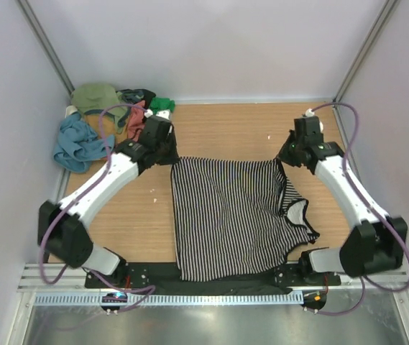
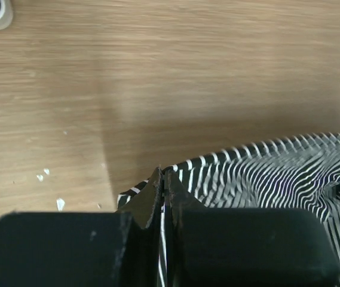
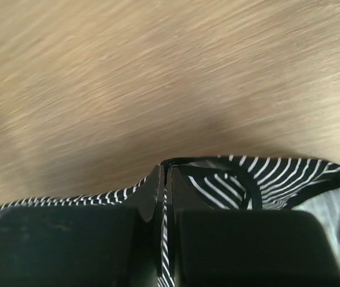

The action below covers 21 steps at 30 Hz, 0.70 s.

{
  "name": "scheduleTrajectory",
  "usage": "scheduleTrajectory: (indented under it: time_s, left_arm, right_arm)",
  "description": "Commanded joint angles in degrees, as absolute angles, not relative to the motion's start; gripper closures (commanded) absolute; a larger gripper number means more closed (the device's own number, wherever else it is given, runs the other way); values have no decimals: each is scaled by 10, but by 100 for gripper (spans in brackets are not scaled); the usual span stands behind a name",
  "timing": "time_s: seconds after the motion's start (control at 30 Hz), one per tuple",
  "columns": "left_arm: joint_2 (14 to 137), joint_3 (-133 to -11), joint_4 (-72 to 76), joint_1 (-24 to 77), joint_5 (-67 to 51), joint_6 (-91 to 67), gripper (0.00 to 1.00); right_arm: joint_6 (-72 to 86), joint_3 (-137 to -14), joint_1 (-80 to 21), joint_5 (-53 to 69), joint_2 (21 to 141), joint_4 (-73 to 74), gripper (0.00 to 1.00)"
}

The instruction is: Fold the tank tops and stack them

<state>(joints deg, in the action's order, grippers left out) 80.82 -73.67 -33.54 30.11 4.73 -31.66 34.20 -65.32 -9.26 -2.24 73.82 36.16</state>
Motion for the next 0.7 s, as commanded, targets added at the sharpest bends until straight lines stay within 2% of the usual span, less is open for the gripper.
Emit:
scheduleTrajectory:
  time_s: [0.0,0.1,0.17,0.23,0.27,0.3,0.33,0.37,0.47,0.57,0.67]
  left_arm:
    - [869,-767,-262,272,86,-341,100]
    - [972,-837,-255,254,85,-333,100]
    - [1030,-916,-271,241,79,-330,100]
    - [1115,-983,-301,229,77,-328,99]
    - [1140,-1054,-322,227,71,-325,75]
    - [1179,-1085,-365,226,76,-319,57]
    - [1187,-1126,-382,226,84,-316,40]
    - [1189,-1133,-401,227,97,-316,38]
    - [1146,-1091,-388,227,111,-313,34]
    - [1092,-1032,-388,230,95,-322,35]
    - [1028,-955,-384,256,86,-337,38]
  right_arm:
    - [367,-661,-89,-67,796,246,99]
    - [368,-725,-86,-83,900,219,98]
    - [365,-797,-85,-89,954,214,94]
    - [359,-875,-85,-91,1026,234,60]
    - [356,-896,-85,-100,1043,247,49]
    - [345,-915,-85,-104,1059,264,40]
    - [339,-911,-86,-105,1056,267,40]
    - [335,-901,-85,-116,1047,268,40]
    - [330,-815,-85,-138,978,258,43]
    - [323,-722,-85,-127,911,253,49]
    - [316,-638,-86,-97,852,255,49]
